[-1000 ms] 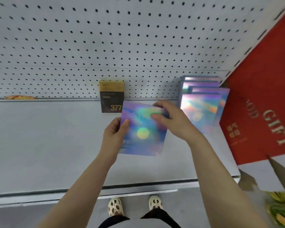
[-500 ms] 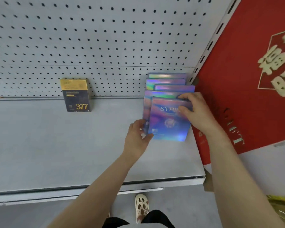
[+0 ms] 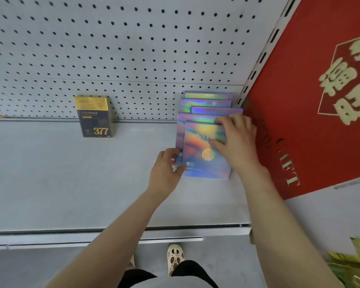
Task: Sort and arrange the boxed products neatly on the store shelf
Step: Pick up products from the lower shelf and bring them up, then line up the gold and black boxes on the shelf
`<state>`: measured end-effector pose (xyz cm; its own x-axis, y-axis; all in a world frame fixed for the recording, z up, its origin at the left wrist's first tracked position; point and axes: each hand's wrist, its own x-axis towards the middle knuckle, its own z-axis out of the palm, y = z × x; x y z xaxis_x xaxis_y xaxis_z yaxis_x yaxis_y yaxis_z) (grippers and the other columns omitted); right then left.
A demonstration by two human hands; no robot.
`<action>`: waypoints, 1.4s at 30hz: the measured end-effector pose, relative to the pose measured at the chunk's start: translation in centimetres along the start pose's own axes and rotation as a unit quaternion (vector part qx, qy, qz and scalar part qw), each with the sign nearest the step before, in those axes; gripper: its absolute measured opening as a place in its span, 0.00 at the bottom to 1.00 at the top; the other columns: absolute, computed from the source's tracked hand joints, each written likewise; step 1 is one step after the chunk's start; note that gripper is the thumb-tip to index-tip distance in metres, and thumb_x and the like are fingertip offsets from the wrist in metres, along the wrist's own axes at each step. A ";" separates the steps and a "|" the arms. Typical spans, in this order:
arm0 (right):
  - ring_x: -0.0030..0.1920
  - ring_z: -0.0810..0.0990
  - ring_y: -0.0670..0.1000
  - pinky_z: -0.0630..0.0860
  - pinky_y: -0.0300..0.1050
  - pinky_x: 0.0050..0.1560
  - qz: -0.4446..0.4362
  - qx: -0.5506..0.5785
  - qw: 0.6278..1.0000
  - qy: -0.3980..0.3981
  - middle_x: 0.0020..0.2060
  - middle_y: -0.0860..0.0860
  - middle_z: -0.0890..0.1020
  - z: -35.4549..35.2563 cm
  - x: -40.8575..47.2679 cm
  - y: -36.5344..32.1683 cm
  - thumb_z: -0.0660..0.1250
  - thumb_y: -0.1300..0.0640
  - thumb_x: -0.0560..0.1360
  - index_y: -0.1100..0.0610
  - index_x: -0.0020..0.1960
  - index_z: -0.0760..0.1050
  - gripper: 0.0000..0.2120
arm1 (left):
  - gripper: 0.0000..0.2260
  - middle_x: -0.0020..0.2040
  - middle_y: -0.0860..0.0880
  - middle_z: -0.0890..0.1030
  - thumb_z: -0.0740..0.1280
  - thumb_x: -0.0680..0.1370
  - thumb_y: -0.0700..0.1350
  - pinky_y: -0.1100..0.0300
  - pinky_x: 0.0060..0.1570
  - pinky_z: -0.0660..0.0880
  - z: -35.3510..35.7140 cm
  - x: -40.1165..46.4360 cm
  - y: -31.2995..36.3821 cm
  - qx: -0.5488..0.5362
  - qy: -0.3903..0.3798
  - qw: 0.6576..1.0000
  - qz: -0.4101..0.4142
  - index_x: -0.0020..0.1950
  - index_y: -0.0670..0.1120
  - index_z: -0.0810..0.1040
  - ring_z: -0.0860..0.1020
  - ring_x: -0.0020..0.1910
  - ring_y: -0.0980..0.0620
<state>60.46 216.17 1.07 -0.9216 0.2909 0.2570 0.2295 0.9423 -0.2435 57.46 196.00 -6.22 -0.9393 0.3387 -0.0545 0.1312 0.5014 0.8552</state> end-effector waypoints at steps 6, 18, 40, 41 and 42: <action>0.56 0.74 0.60 0.70 0.55 0.56 -0.043 0.025 0.995 0.085 0.55 0.56 0.77 0.5 -2.3 -3.4 0.72 0.53 0.72 0.55 0.61 0.77 0.19 | 0.09 0.48 0.54 0.81 0.70 0.76 0.43 0.59 0.51 0.77 -4.3 -1.8 -0.8 -0.014 0.030 0.999 -0.030 0.55 0.51 0.78 0.80 0.44 0.57; 0.56 0.78 0.51 0.70 0.40 0.57 -0.180 0.261 0.935 -0.159 0.57 0.50 0.80 10.0 -10.7 -23.2 0.61 0.53 0.82 0.55 0.63 0.76 0.12 | 0.07 0.46 0.62 0.80 0.67 0.79 0.46 0.78 0.41 0.69 -20.2 -16.6 -10.9 -0.066 0.247 0.955 -0.147 0.57 0.54 0.78 0.77 0.43 0.69; 0.58 0.78 0.53 0.75 0.52 0.59 -0.389 0.219 0.826 -0.344 0.59 0.52 0.79 23.6 -22.7 -74.8 0.59 0.51 0.82 0.55 0.66 0.74 0.15 | 0.07 0.43 0.58 0.79 0.66 0.79 0.46 0.71 0.40 0.68 -54.5 -41.1 -40.0 -0.040 0.458 0.798 -0.390 0.56 0.51 0.79 0.77 0.43 0.58; 0.58 0.78 0.53 0.75 0.51 0.58 -0.392 0.217 0.825 -0.344 0.58 0.52 0.80 24.4 -22.5 -76.8 0.59 0.51 0.82 0.55 0.66 0.74 0.15 | 0.07 0.43 0.60 0.79 0.66 0.79 0.47 0.71 0.40 0.68 -56.1 -41.0 -41.2 -0.042 0.459 0.797 -0.391 0.56 0.52 0.79 0.77 0.43 0.59; 0.57 0.78 0.53 0.75 0.50 0.57 -0.395 0.217 0.825 -0.343 0.58 0.52 0.80 25.2 -22.1 -78.8 0.60 0.51 0.82 0.55 0.66 0.74 0.15 | 0.07 0.44 0.60 0.79 0.66 0.79 0.47 0.70 0.41 0.69 -57.8 -40.8 -42.4 -0.043 0.459 0.796 -0.391 0.56 0.52 0.79 0.77 0.43 0.61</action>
<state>54.86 131.27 -9.01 -0.7252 -0.6861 -0.0573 -0.5229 0.6030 -0.6025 71.88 114.90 -10.48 -0.5639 -0.7957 -0.2210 -0.5931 0.2040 0.7789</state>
